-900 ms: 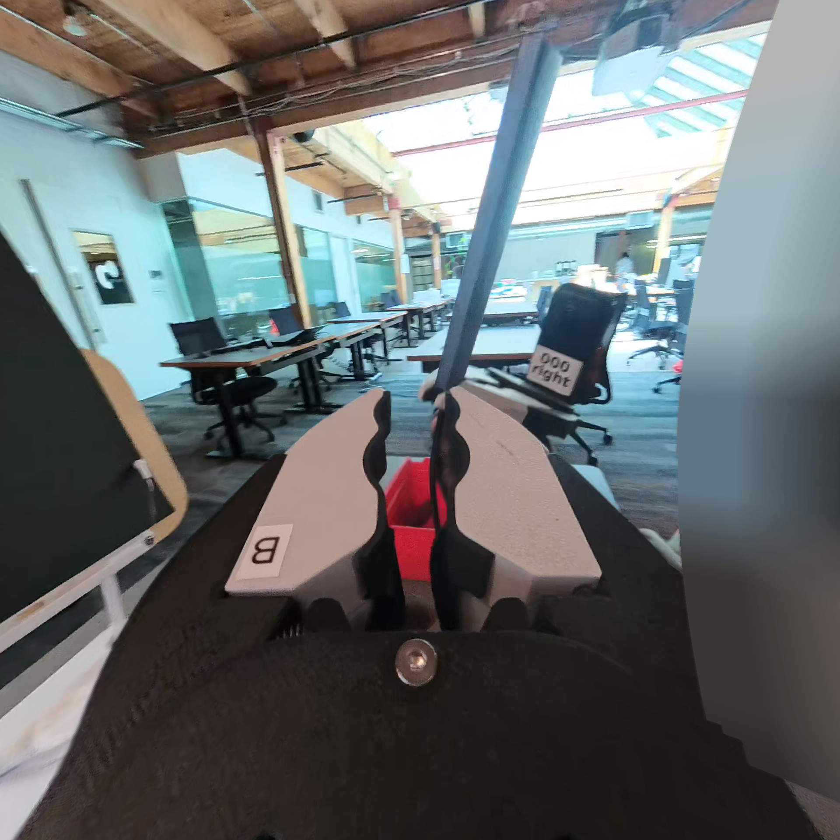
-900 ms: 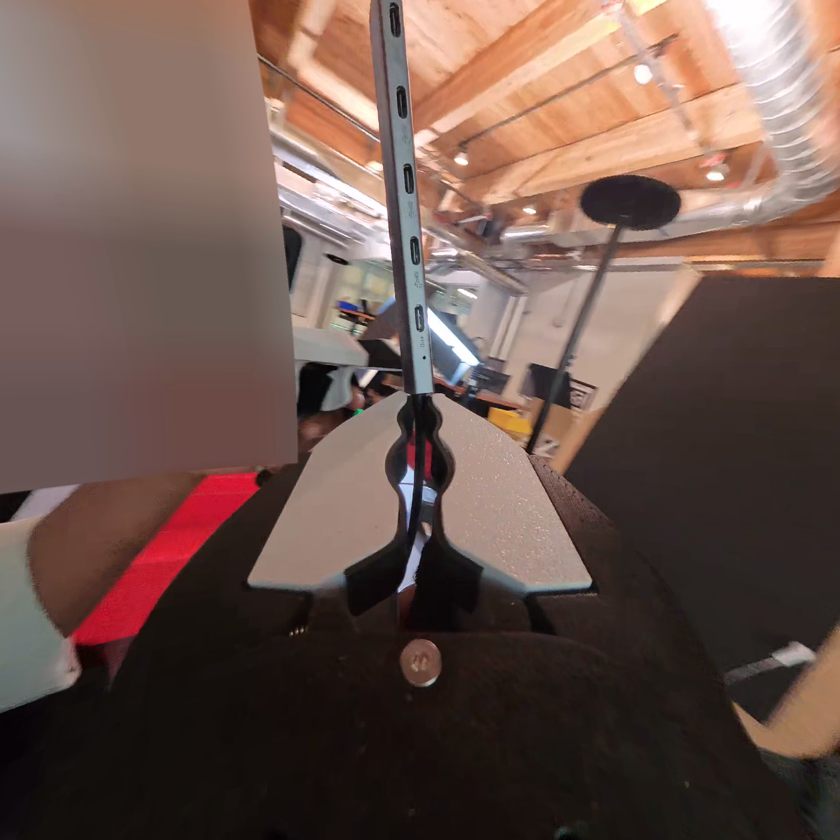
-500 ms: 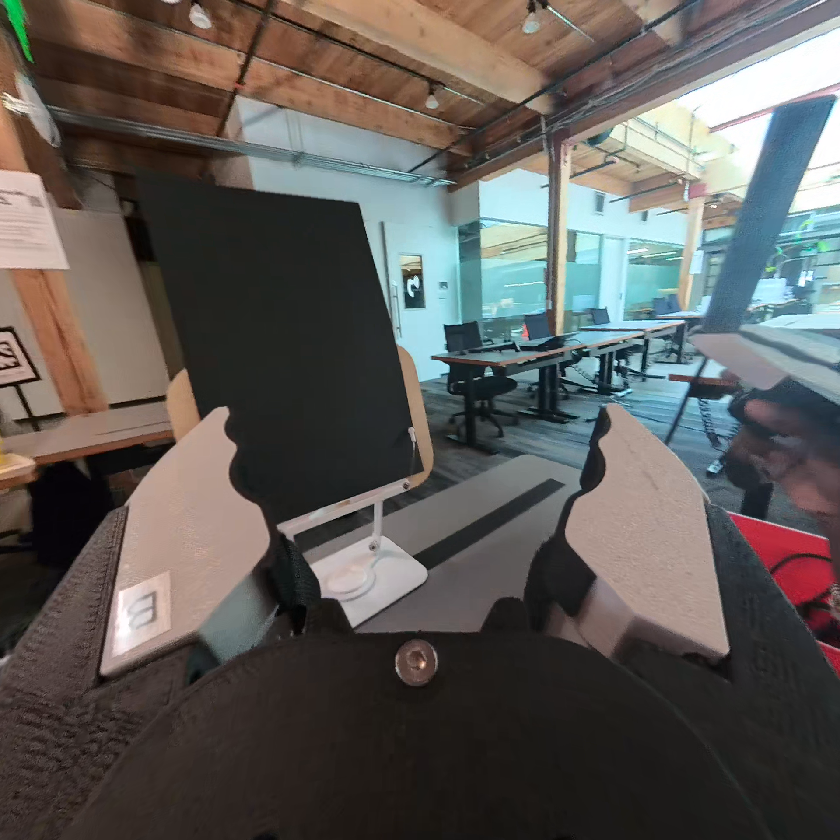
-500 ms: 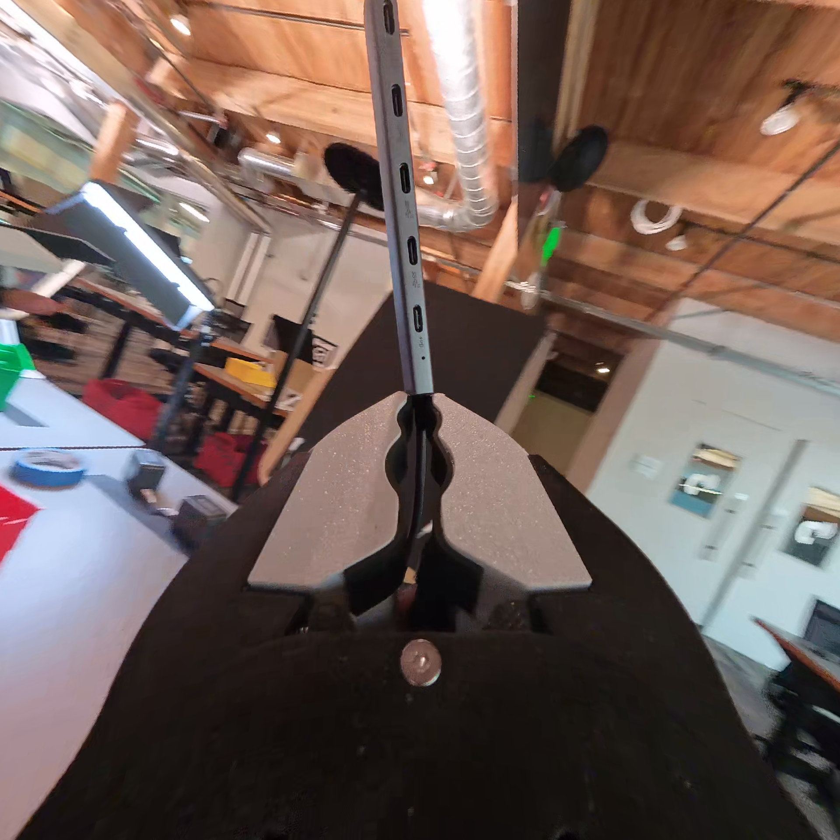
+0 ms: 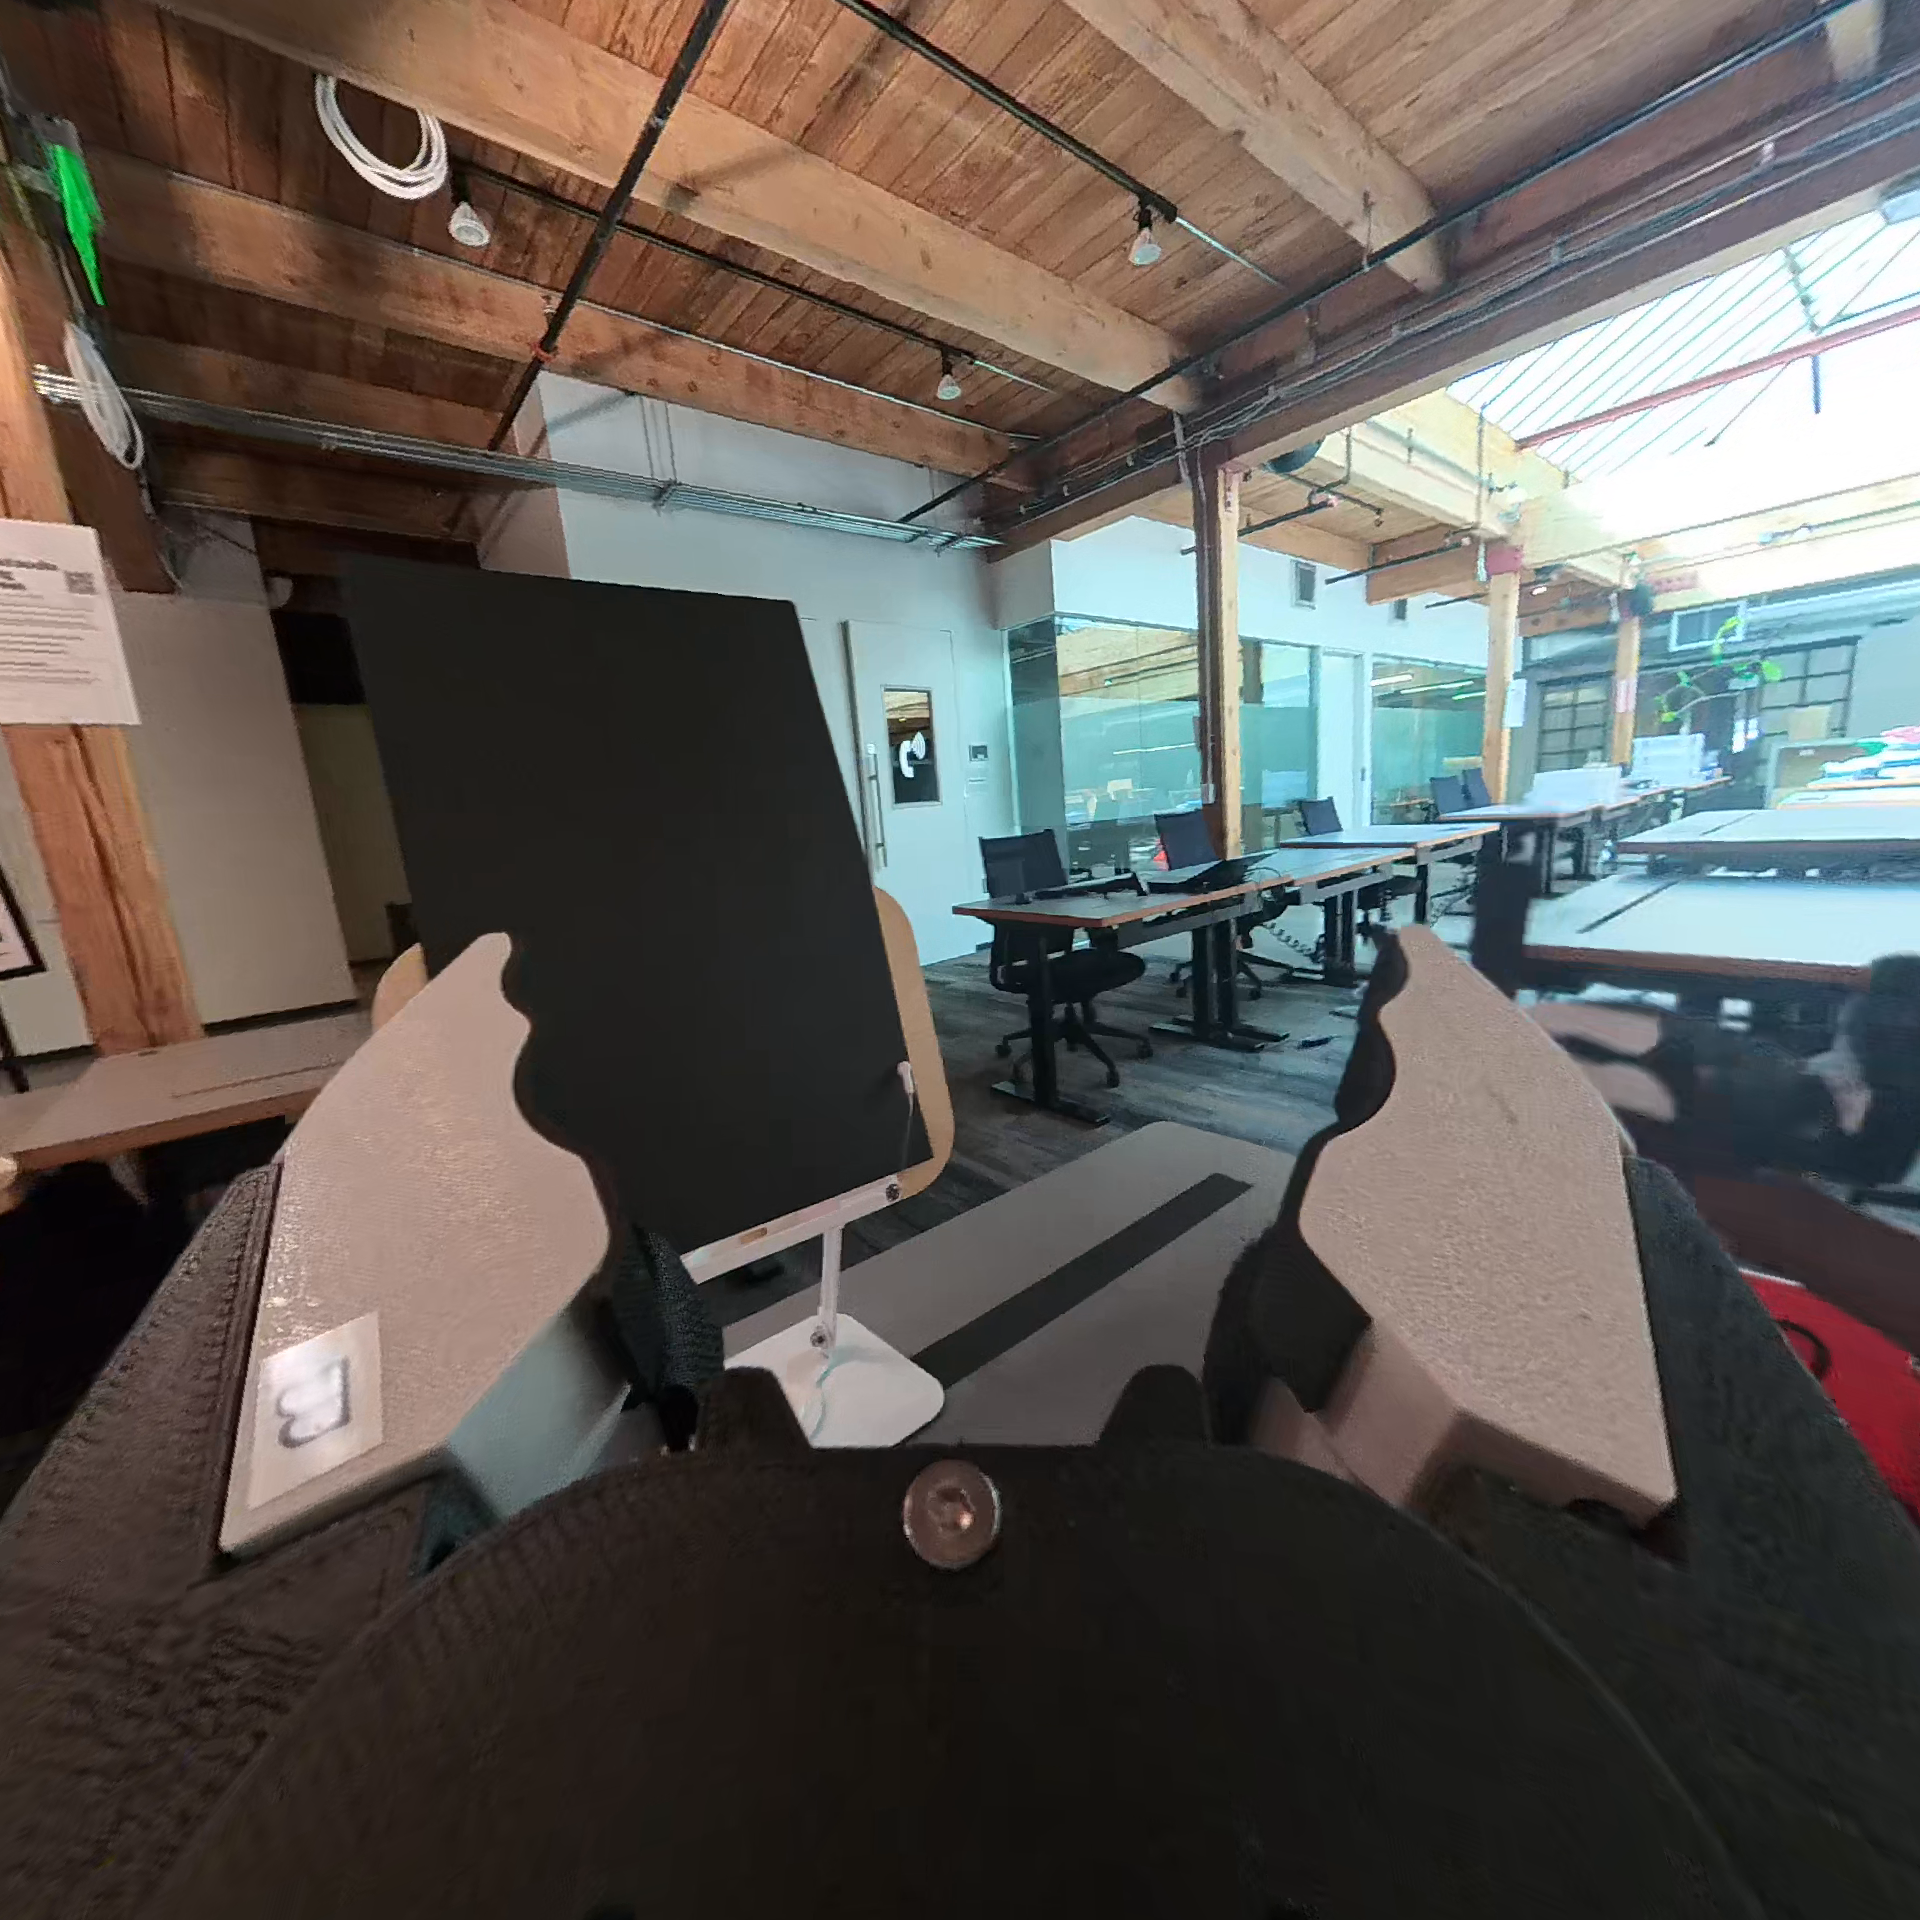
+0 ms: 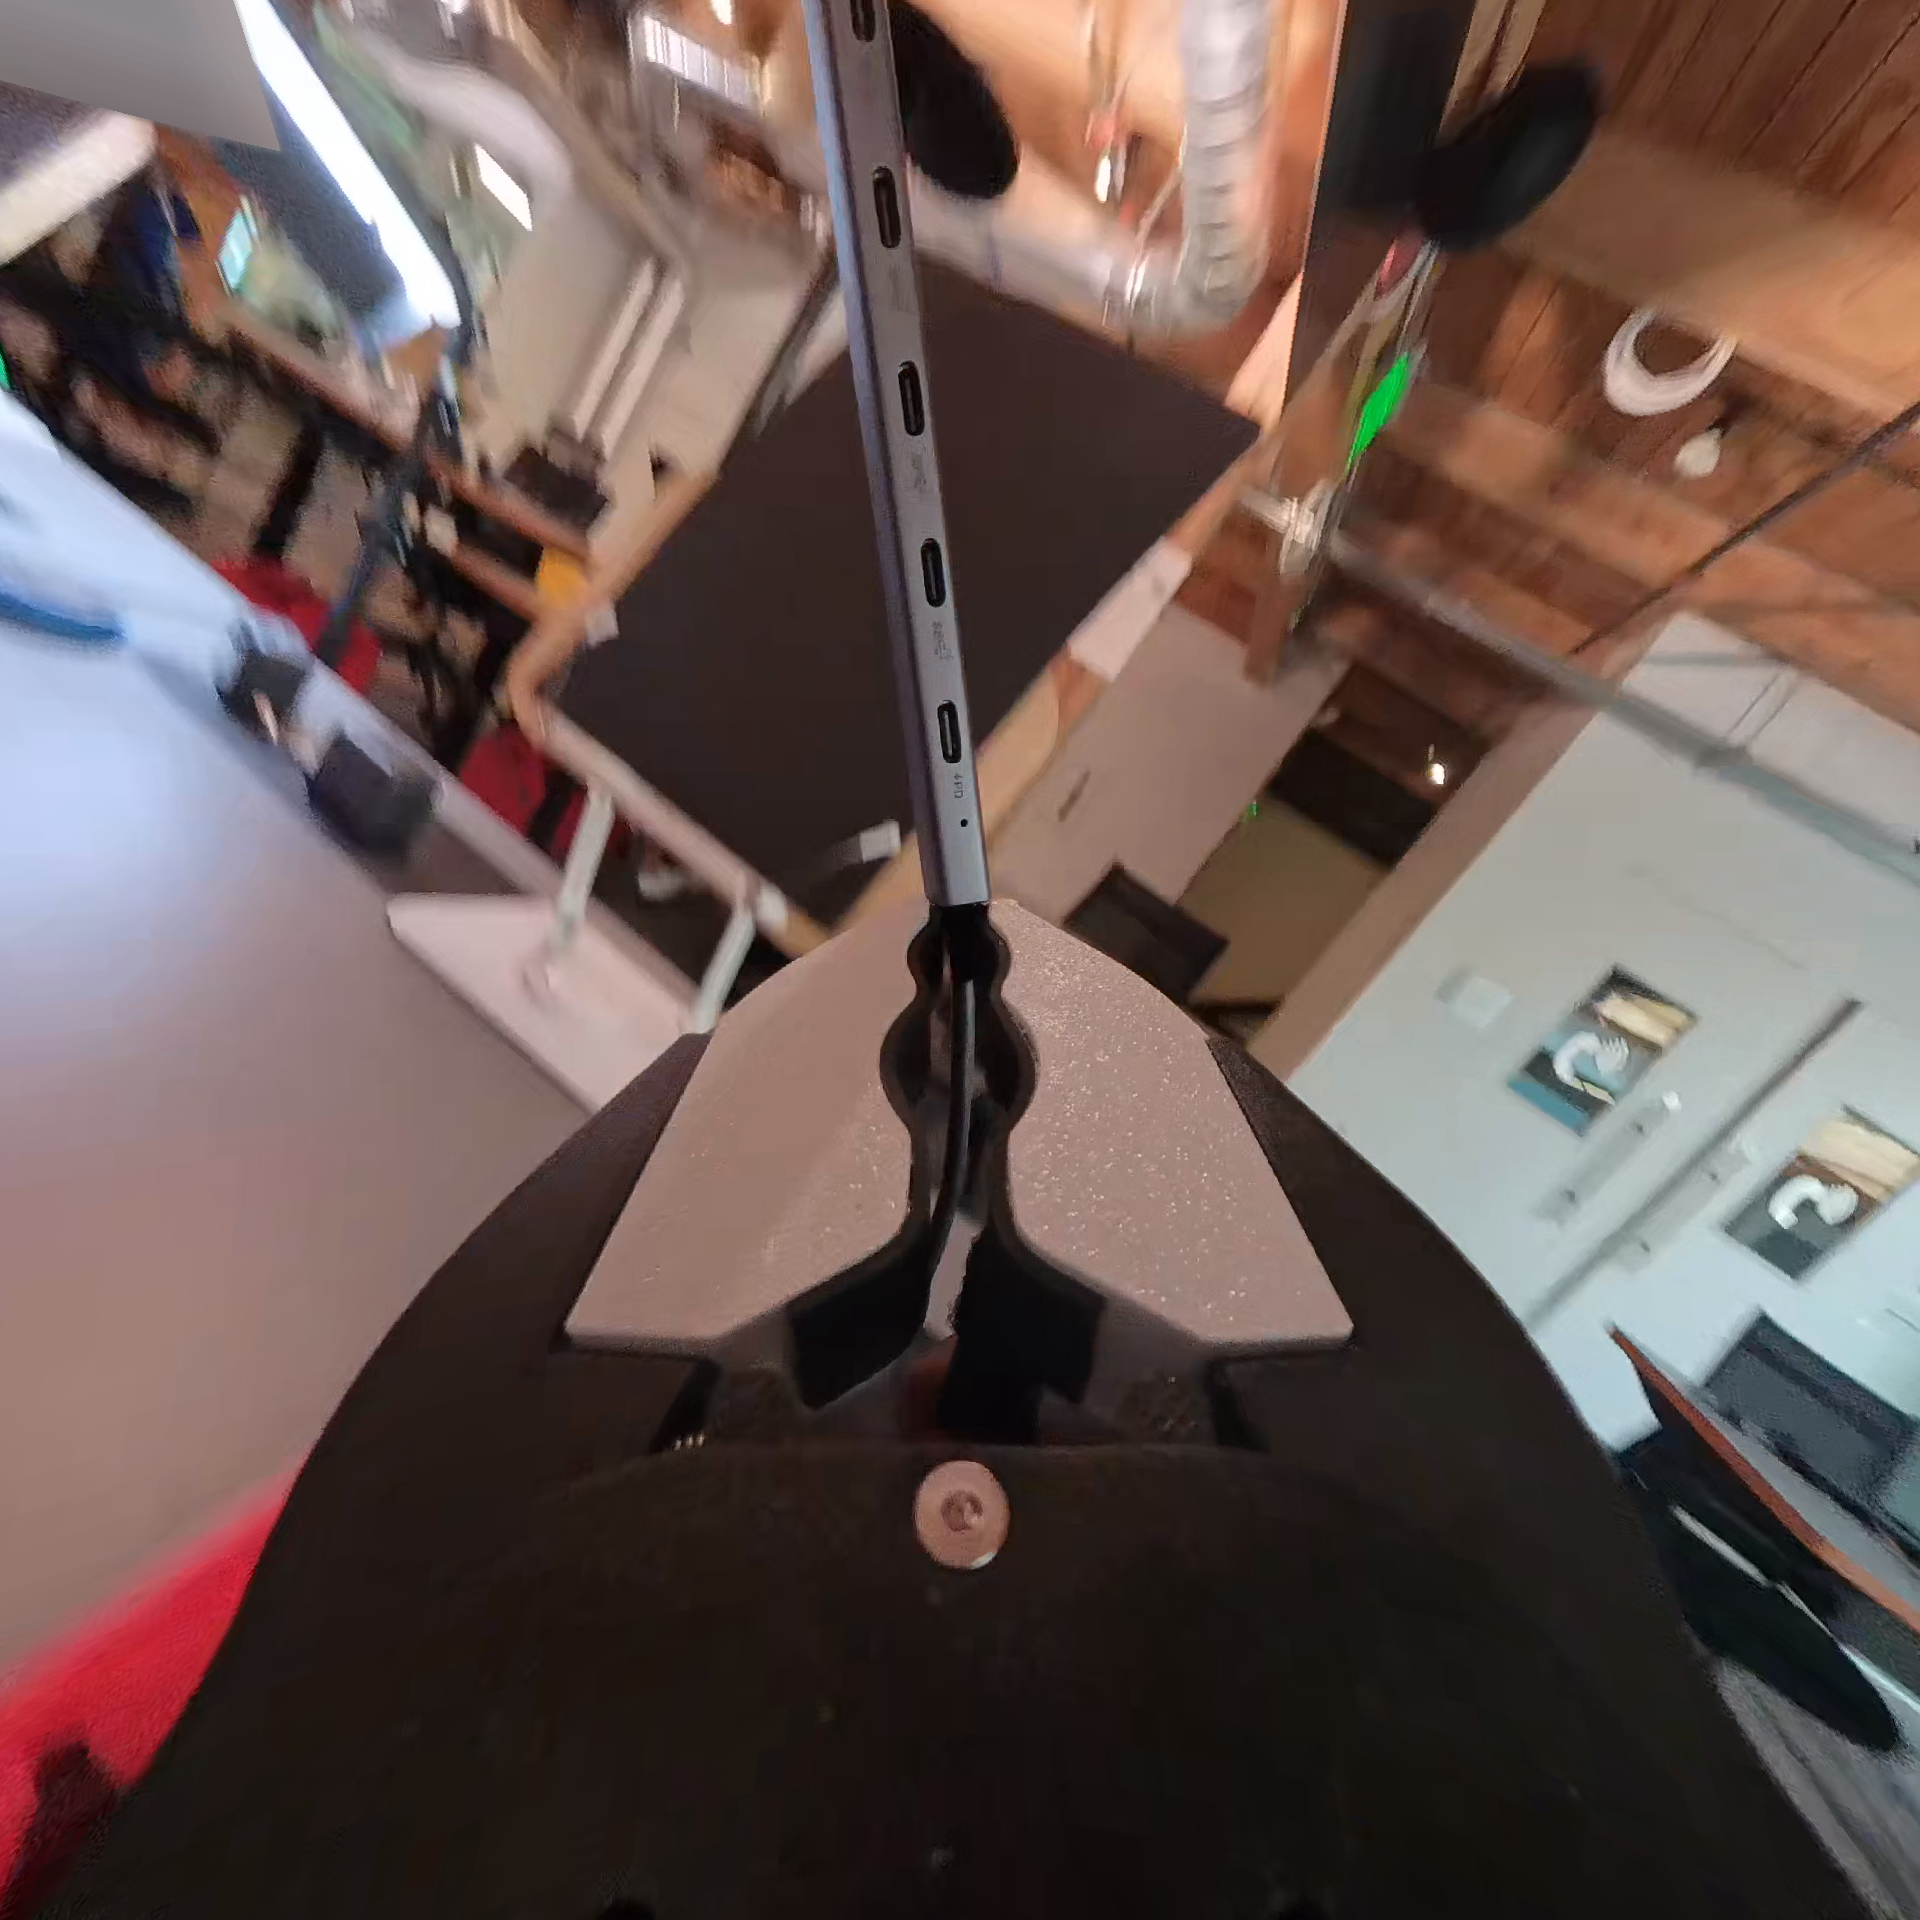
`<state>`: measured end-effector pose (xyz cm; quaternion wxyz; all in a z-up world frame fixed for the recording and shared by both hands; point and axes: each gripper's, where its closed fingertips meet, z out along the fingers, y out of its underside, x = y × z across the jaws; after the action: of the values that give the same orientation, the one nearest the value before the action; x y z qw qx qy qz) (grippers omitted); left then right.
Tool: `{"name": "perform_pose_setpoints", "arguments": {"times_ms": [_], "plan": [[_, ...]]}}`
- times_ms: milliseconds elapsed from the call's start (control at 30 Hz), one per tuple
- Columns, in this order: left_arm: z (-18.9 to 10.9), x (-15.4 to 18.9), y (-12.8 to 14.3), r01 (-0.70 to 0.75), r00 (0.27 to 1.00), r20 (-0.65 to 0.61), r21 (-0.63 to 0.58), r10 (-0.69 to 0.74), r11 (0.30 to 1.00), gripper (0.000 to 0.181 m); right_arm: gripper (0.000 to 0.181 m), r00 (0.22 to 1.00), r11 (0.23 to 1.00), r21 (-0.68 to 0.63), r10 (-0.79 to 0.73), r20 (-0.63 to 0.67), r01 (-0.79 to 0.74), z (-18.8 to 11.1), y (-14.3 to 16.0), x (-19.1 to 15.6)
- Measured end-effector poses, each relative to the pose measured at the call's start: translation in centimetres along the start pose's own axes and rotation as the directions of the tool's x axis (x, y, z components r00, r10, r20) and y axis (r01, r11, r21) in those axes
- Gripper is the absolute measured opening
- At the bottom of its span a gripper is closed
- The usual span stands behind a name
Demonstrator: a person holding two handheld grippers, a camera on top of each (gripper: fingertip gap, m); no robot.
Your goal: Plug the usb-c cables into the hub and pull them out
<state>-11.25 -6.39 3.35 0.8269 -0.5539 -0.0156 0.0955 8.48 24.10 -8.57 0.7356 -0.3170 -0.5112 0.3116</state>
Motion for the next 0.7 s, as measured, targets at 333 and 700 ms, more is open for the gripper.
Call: {"name": "perform_pose_setpoints", "arguments": {"times_ms": [333,700], "plan": [[-0.3,0.1,-0.8,0.037,0.999,-0.027,0.054,-0.036,0.998,0.131,0.007,0.827,0.585,-0.594,-0.292,0.481,0.552,-6.8,18.2,-2.7],[1.0,4.6,0.4,-0.023,0.988,-0.151,-0.047,0.016,0.999,0.131,0.068,0.706,0.248,-0.667,-0.118,0.699,0.702,-6.9,19.0,-3.1]]}}
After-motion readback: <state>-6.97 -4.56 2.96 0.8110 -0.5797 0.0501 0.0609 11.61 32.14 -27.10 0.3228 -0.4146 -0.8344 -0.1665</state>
